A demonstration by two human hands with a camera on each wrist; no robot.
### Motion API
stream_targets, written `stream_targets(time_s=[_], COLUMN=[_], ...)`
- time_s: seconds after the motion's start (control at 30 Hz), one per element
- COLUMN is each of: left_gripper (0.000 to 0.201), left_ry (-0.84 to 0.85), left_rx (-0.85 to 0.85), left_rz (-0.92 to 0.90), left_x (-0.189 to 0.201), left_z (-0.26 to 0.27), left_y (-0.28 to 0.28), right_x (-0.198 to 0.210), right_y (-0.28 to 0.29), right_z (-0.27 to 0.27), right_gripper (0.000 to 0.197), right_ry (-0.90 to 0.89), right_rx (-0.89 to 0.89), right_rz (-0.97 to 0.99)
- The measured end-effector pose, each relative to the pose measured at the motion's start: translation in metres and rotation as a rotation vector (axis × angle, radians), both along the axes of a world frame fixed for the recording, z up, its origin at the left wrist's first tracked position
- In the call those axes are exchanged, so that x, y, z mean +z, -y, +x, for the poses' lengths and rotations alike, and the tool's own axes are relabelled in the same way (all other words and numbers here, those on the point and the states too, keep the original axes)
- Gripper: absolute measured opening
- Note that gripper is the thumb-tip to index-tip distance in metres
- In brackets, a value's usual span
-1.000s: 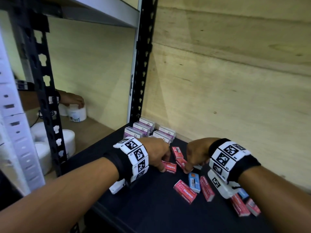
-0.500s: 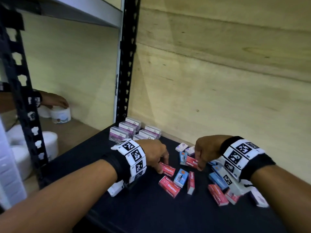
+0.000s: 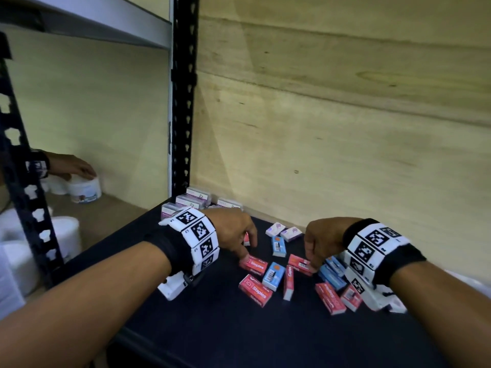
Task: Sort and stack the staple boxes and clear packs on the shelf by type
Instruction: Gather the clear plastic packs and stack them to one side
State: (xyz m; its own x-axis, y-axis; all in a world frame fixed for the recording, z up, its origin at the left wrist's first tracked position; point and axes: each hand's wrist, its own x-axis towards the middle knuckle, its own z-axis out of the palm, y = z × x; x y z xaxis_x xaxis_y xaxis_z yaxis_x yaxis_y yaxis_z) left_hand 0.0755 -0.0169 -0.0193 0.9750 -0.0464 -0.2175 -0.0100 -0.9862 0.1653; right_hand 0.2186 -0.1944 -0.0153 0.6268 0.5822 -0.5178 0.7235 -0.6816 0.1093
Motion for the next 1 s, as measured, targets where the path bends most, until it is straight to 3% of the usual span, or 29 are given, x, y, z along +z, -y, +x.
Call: stream_targets(time_s=[0.23, 0.47, 0.77, 1.0], left_gripper=[0.037, 0.034, 0.043, 0.048], left_ry=[0.035, 0.089, 0.081, 0.089], left_rx=[-0.043, -0.158, -0.351, -0.446], left_rz=[0.012, 0.049, 0.081, 0.101], left_x=[0.022, 0.033, 0.020, -0.001], left_z=[0.008, 0.033, 0.083, 0.112], left_y=[0.024, 0.090, 0.195, 0.255], right_x=[0.014, 0.030, 0.042, 0.018], right_y=[0.040, 0.127, 0.252, 0.298], right_z=[0.001, 0.012, 0.030, 0.038], right_gripper=[0.030, 0.048, 0.057, 0.074], right_ry=[0.066, 0.147, 0.190, 0.157], right_rx=[-0.037, -0.136, -0.351, -0.464], right_rz=[0.086, 0.176, 0.211, 0.232])
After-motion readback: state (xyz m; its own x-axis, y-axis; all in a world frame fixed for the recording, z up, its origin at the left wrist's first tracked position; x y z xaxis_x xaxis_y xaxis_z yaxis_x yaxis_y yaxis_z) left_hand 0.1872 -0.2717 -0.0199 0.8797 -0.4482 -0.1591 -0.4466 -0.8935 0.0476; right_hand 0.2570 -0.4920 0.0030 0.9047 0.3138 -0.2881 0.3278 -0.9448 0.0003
